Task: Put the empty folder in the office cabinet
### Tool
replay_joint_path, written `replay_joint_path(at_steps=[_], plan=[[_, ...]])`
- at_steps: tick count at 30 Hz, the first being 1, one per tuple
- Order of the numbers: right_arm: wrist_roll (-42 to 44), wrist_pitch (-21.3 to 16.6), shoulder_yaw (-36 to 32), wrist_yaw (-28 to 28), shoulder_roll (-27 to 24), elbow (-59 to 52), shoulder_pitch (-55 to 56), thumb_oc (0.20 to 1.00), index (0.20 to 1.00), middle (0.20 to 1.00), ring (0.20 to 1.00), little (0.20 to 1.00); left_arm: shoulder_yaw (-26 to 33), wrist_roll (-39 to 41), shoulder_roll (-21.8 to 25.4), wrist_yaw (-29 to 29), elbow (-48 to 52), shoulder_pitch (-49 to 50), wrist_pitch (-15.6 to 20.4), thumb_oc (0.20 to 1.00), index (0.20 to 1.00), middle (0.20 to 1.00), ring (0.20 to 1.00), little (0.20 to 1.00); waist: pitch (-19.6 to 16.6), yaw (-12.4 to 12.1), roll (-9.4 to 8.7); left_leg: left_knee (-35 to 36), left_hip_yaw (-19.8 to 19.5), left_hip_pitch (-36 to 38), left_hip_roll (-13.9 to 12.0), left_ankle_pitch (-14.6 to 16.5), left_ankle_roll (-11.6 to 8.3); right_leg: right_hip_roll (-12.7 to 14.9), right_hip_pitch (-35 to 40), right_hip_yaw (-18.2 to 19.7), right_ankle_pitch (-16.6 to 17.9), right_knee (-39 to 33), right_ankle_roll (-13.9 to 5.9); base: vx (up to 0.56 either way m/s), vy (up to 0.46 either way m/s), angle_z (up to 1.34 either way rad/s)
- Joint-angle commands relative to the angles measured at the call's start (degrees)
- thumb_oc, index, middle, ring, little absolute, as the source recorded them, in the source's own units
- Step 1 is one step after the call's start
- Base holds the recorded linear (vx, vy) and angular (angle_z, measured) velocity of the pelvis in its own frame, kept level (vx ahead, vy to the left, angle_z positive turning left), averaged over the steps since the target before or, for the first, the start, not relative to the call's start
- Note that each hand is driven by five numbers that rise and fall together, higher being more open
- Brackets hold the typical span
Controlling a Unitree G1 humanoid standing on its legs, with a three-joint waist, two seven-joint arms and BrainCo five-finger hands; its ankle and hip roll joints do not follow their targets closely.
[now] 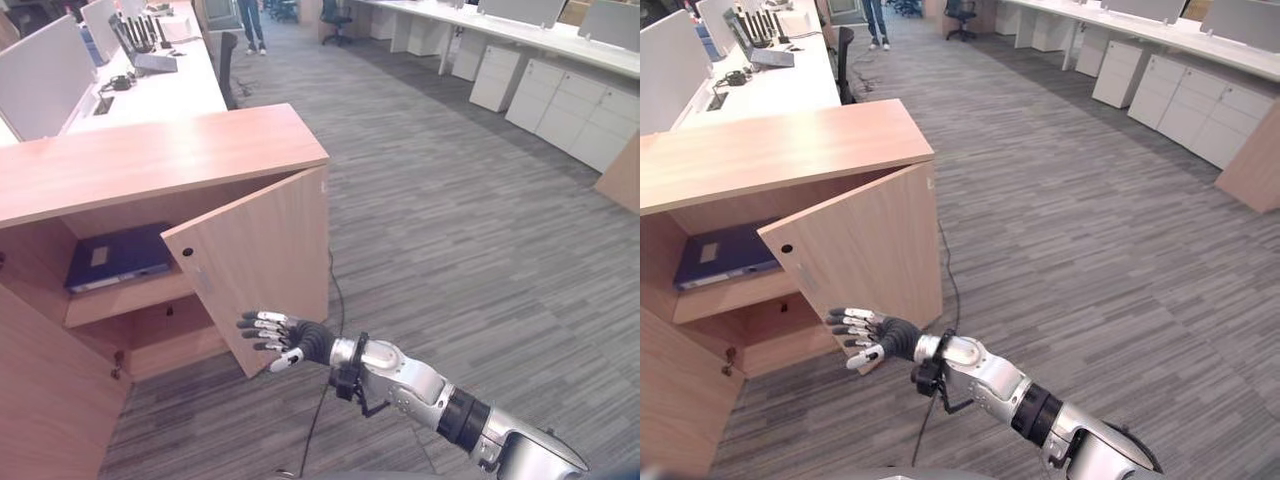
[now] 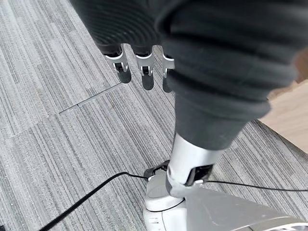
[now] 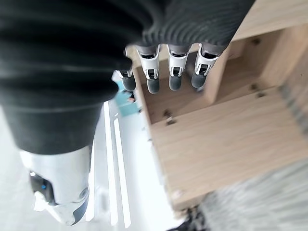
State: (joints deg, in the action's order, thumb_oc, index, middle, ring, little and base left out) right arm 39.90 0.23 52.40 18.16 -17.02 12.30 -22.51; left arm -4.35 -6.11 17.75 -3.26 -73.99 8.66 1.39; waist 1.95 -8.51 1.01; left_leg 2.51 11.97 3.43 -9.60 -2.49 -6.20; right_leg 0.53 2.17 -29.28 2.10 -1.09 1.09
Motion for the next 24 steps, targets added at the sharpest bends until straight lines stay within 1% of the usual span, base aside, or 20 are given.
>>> replay_joint_path(at_steps=[1,2,3,4,5,6,7,8,9,11,12,14,15,17,18,20,21,22,23,24], plan=[[-3.66,-3.72,-1.18,0.48,4.61,2.16,-2.21,1.0,1.0,1.0,1.0,1.0,-0.62,-0.11,3.89,-1.13,-1.9,-3.11,0.96,1.0,1.0,1.0,1.0,1.0,2.87,-1.61,-4.35,-6.35,-2.34,-4.18,-1.37,3.41,-0.47,5.31,1.77,4.48,-4.82,-2.75,-5.42,-0.12,-0.084,0.2],[-6.49,-4.63,-2.54,-0.47,2.36,3.35,-1.68,1.0,1.0,1.0,1.0,1.0,-1.02,0.44,4.41,-1.51,-1.3,-4.33,1.24,1.0,1.0,1.0,1.0,1.0,4.01,-1.64,-5.14,-11.1,0.38,-8.04,-3.32,4.08,-1.38,5.67,1.46,2.16,-5.51,-2.42,-5.43,-0.16,-0.074,0.32],[-8.65,-4.8,-3.25,-0.84,1.16,3.99,-1.38,1.0,1.0,1.0,1.0,1.0,-1.25,0.42,4.43,-1.44,-1.06,-4.82,1.27,1.0,1.0,1.0,1.0,1.0,4.1,-1.32,-5.45,-12.51,3.89,-8.96,-4.71,3.8,-1.13,5.98,1.06,0.55,-5.48,-2.27,-5.26,-0.17,-0.038,0.54],[-13.12,-5.33,-5.78,-1.83,-2.16,5.42,0.48,1.0,1.0,1.0,1.0,1.0,-1.47,0.02,4.39,-1.29,-0.52,-5.52,1.31,1.0,1.0,1.0,1.0,1.0,3.93,0.45,-5.71,-13.25,12.76,-8.31,-8.07,2.83,-0.66,6.58,0.99,-3.62,-5.19,-2.33,-5.26,-0.11,0.022,1.15],[-13.24,-5.34,-5.84,-1.82,-2.24,5.37,0.61,1.0,1.0,1.0,1.0,1.0,-1.56,0.01,4.33,-1.29,-0.51,-5.52,1.29,1.0,1.0,1.0,1.0,1.0,3.89,0.37,-5.63,-13.17,12.78,-8.27,-8.09,2.78,-0.69,6.54,1.0,-3.63,-5.15,-2.36,-5.26,-0.08,0.119,2.47],[-17.84,-4.93,-8.45,-2.73,-4.26,8.25,3.21,1.0,1.0,1.0,1.0,1.0,-1.76,-0.47,3.98,-0.62,-0.42,-5.14,1.26,1.0,1.0,1.0,1.0,1.0,3.28,1.63,-4.78,-10.82,18.35,-6.4,-9.68,1.21,-1.26,7.06,1.73,-6.86,-4.83,-2.62,-5.55,-0.02,0.098,2.3],[-17.87,-4.96,-8.46,-2.73,-4.26,8.27,3.24,1.0,1.0,1.0,1.0,1.0,-1.78,-0.46,3.97,-0.62,-0.41,-5.12,1.26,1.0,1.0,1.0,1.0,1.0,3.28,1.62,-4.77,-10.71,18.36,-6.33,-9.64,1.14,-1.27,7.06,1.76,-6.88,-4.81,-2.64,-5.56,0.02,0.259,1.76],[-22.34,-4.23,-11.05,-3.66,-5.39,12.08,5.99,1.0,1.0,1.0,1.0,1.0,-1.88,-1.56,3.21,0.22,-0.7,-4.14,1.09,1.0,1.0,1.0,1.0,1.0,2.2,2.66,-3.04,-7.49,19.5,-4.73,-9.03,0.79,-1.55,7.61,2.17,-8.22,-4.47,-2.55,-5.92,0.06,0.26,0.53],[-23.69,-3.82,-12.3,-4.45,-5.39,14.93,7.5,1.0,1.0,1.0,1.0,1.0,-1.94,-1.86,2.78,0.38,-0.93,-3.76,1.09,1.0,1.0,1.0,1.0,1.0,1.77,2.83,-2.46,-6.3,19.06,-4.3,-8.23,0.77,-1.4,8.19,2.49,-8.53,-4.07,-2.54,-6.27,0.07,0.38,0.48],[-27.26,-3.21,-16.57,-7.11,-3.47,25.86,10.25,1.0,1.0,1.0,1.0,1.0,-2.54,-2.11,1.21,0.8,-1.59,-3.16,1.27,1.0,1.0,1.0,1.0,1.0,1.08,2.9,-1.71,-5.28,17.62,-4.54,-6.13,1.24,-0.7,11.05,2.92,-10.27,-2.44,-2.12,-7.38,0.03,0.338,0.47],[-29.36,-2.8,-17.88,-8.29,-2.34,30.44,10.79,1.0,1.0,1.0,1.0,1.0,-2.8,-2.07,0.69,0.79,-1.9,-3.09,1.31,1.0,1.0,1.0,1.0,1.0,0.79,2.85,-1.58,-4.75,16.87,-4.69,-4.94,1.58,-0.05,12.29,2.87,-10.61,-1.59,-1.93,-7.78,0.04,0.327,0.7],[-31.87,-1.42,-22.9,-11.84,1.18,43.05,11.54,1.0,1.0,1.0,1.0,1.0,-3.89,-1.96,-0.74,0.46,-2.97,-3.77,1.11,1.0,1.0,1.0,1.0,1.0,0.04,2.75,-1.4,-3.4,15.36,-4.73,-2.12,2.5,1.54,15.15,3.36,-12.2,0.02,-1.41,-8.99,0.04,0.271,0.72],[-31.95,-1.65,-23.05,-11.88,1.38,43.42,11.36,1.0,1.0,1.0,1.0,1.0,-3.99,-1.93,-0.67,0.43,-3.02,-3.89,1.13,1.0,1.0,1.0,1.0,1.0,0.04,2.77,-1.55,-3.32,15.29,-4.82,-1.91,2.47,1.69,15.34,3.33,-12.36,0.12,-1.41,-9.08,0.02,0.216,0.63],[-31.19,-0.43,-29.53,-14.72,3.94,54.29,11.6,1.0,1.0,1.0,1.0,1.0,-4.92,-2.15,-1.73,0.16,-4.0,-4.73,0.88,1.0,1.0,1.0,1.0,1.0,-0.55,2.53,-1.45,-2.1,13.59,-5.11,0.78,3.07,2.99,17.79,3.89,-13.67,1.21,-0.46,-10.14,0.07,0.322,0.69],[-30.08,0.69,-36.38,-17.11,4.88,61.88,12.32,1.0,1.0,1.0,1.0,1.0,-6.12,-2.74,-2.54,-0.19,-4.65,-6.01,0.57,1.0,1.0,1.0,1.0,1.0,-1.22,2.62,-1.35,-0.79,11.82,-4.88,3.69,3.84,4.3,20.34,4.8,-15.48,2.17,1.19,-11.31,0.13,0.425,0.83],[-28.0,1.67,-42.57,-18.55,3.81,66.56,13.2,1.0,1.0,1.0,1.0,1.0,-6.36,-2.37,-2.88,-0.46,-4.67,-7.1,0.33,1.0,1.0,1.0,1.0,1.0,-1.67,2.82,-1.08,-0.02,9.99,-4.43,6.2,4.55,5.29,22.93,5.85,-17.1,3.7,3.26,-12.5,0.12,0.309,1.05],[-28.01,1.59,-42.81,-18.55,3.77,66.7,13.12,1.0,1.0,1.0,1.0,1.0,-6.57,-2.34,-2.92,-0.49,-4.69,-7.23,0.3,1.0,1.0,1.0,1.0,1.0,-1.57,2.91,-1.12,0.09,9.72,-4.36,6.49,4.59,5.47,23.25,6.03,-17.37,3.73,3.49,-12.74,0.15,0.23,1.28],[-26.93,2.12,-46.49,-19.79,2.61,68.89,14.53,1.0,1.0,1.0,1.0,1.0,-6.62,-1.58,-2.76,-0.86,-4.5,-8.41,0.07,1.0,1.0,1.0,1.0,1.0,-1.62,3.59,-1.11,0.61,7.16,-3.83,8.36,5.3,6.19,25.34,6.62,-16.94,5.99,6.32,-13.59,0.16,0.18,1.06],[-26.69,2.24,-47.61,-20.11,2.15,69.58,15.1,1.0,1.0,1.0,1.0,1.0,-6.65,-0.85,-2.62,-1.1,-4.62,-8.94,-0.02,1.0,1.0,1.0,1.0,1.0,-1.42,4.6,-1.03,0.97,5.56,-3.45,9.01,5.52,6.56,26.12,6.28,-14.69,6.97,7.75,-13.75,0.16,0.178,0.88],[-26.7,2.21,-47.64,-20.1,2.12,69.62,15.06,1.0,1.0,1.0,1.0,1.0,-6.69,-0.79,-2.65,-1.11,-4.66,-9.01,-0.02,1.0,1.0,1.0,1.0,1.0,-1.39,4.65,-1.05,1.08,5.48,-3.41,9.18,5.54,6.69,26.41,6.18,-14.63,6.95,8.12,-13.94,0.12,0.105,1.2]])
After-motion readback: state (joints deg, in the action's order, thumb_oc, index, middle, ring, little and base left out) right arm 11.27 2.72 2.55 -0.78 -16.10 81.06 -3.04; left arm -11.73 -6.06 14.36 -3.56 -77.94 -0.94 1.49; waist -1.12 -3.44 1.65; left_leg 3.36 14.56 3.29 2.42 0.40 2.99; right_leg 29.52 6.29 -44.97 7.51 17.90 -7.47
